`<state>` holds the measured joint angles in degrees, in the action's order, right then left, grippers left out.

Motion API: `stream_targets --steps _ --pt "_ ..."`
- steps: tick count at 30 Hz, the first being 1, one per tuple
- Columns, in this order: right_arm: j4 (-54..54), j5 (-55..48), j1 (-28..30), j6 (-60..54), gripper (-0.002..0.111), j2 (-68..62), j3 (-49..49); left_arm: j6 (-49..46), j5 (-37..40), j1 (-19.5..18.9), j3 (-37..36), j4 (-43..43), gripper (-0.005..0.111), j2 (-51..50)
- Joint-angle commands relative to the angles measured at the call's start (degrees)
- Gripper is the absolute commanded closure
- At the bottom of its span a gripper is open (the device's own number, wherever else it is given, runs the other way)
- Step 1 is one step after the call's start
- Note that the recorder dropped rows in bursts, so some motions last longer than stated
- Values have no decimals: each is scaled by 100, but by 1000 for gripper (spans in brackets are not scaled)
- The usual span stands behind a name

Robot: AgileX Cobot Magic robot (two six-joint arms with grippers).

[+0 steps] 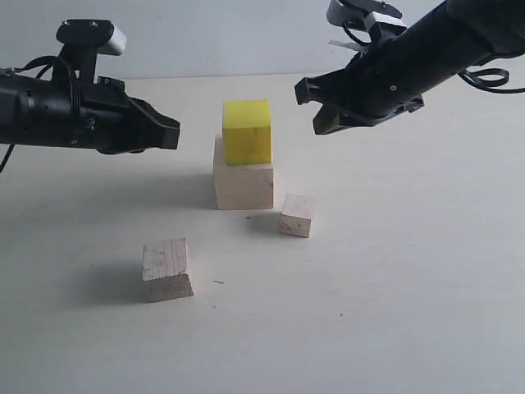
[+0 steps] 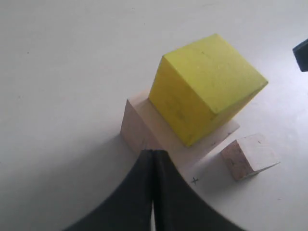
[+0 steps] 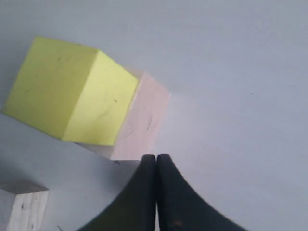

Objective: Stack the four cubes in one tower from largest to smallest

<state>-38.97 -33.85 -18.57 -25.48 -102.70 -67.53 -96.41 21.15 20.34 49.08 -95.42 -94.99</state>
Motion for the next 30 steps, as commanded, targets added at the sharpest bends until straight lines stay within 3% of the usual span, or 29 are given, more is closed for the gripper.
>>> stream_targets --steps 1,6,11,30 --pt "-8 252 -11 -41 108 -101 48 96 -55 26 -139 9 107 43" --pt "-641 210 -11 -461 108 -722 -252 40 -515 -31 -119 186 107 -38" --pt "-1174 -69 -11 -966 108 -902 -491 40 -52 -313 32 163 107 -518" --pt "-2130 -520 -24 -1705 108 -905 -504 -81 58 -313 40 18 107 -657"
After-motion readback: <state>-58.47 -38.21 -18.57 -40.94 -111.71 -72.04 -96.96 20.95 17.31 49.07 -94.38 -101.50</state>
